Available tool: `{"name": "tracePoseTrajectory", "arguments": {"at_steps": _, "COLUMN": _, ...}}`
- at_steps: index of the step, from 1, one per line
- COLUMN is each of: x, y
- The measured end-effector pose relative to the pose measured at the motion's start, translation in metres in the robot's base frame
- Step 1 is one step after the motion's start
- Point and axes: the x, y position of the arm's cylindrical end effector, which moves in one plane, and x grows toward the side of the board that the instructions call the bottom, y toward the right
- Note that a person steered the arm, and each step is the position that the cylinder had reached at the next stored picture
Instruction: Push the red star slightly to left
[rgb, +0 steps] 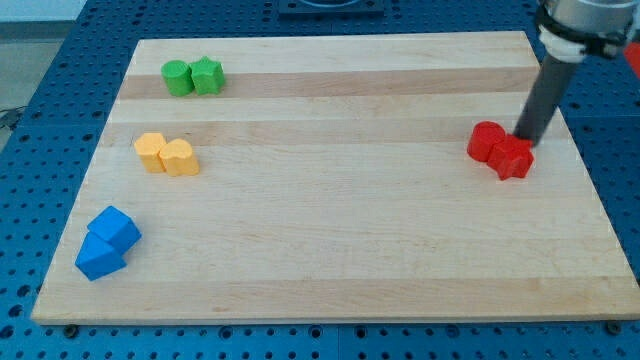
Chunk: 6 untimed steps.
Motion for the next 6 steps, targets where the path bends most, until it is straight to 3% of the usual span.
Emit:
{"name": "tracePoseTrajectory", "arguments": {"at_steps": 1, "x": 0.008, "y": 0.0}}
{"name": "tracePoseTrajectory", "arguments": {"at_steps": 2, "x": -0.024, "y": -0.017}}
{"name": "tracePoseTrajectory", "arguments": {"at_steps": 3, "x": -0.024, "y": -0.035}}
{"name": "tracePoseTrajectory", "arguments": {"at_steps": 4, "x": -0.008, "y": -0.048}}
{"name": "tracePoseTrajectory", "arguments": {"at_steps": 6, "x": 0.042, "y": -0.01}}
